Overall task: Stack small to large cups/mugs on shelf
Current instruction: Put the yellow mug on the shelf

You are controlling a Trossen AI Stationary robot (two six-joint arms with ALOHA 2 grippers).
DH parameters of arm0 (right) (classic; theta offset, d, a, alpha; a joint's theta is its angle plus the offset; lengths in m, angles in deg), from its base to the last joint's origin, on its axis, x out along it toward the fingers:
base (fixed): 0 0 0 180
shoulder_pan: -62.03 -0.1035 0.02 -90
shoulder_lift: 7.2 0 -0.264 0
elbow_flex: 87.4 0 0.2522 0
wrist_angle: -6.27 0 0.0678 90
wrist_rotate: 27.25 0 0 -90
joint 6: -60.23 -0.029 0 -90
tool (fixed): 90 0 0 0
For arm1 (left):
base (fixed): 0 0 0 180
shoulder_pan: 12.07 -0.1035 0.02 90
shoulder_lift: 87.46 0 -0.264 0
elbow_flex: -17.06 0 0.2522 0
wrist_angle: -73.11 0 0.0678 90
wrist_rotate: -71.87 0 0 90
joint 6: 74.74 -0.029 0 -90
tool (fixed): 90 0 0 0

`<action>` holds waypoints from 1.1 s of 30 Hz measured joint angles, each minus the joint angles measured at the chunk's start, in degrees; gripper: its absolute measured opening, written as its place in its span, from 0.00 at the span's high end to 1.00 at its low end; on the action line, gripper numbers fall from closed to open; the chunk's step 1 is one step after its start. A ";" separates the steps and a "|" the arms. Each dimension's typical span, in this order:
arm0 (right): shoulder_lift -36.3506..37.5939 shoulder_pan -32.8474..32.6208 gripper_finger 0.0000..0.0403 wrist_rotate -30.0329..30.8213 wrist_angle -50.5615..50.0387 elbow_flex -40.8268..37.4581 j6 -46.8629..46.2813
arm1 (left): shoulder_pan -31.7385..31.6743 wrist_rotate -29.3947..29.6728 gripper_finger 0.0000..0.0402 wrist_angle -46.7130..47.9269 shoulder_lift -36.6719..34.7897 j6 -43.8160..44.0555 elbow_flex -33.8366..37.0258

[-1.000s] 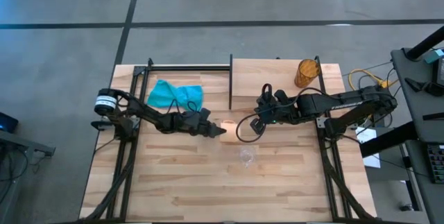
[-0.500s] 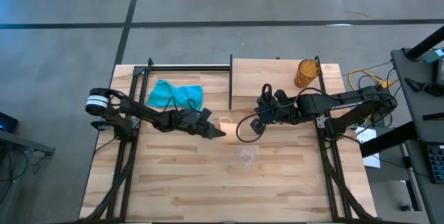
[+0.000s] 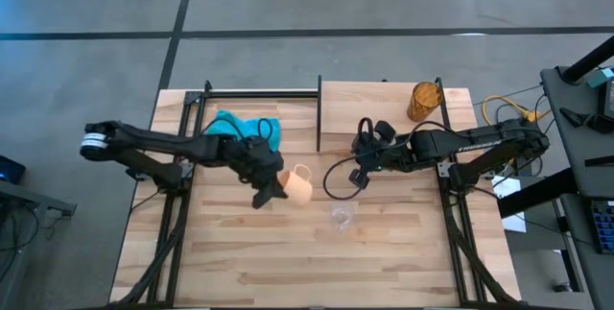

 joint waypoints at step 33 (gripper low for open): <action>-8.81 7.54 0.97 -26.75 19.06 5.07 3.20 | -0.06 -1.75 1.00 12.25 3.42 -13.56 -11.52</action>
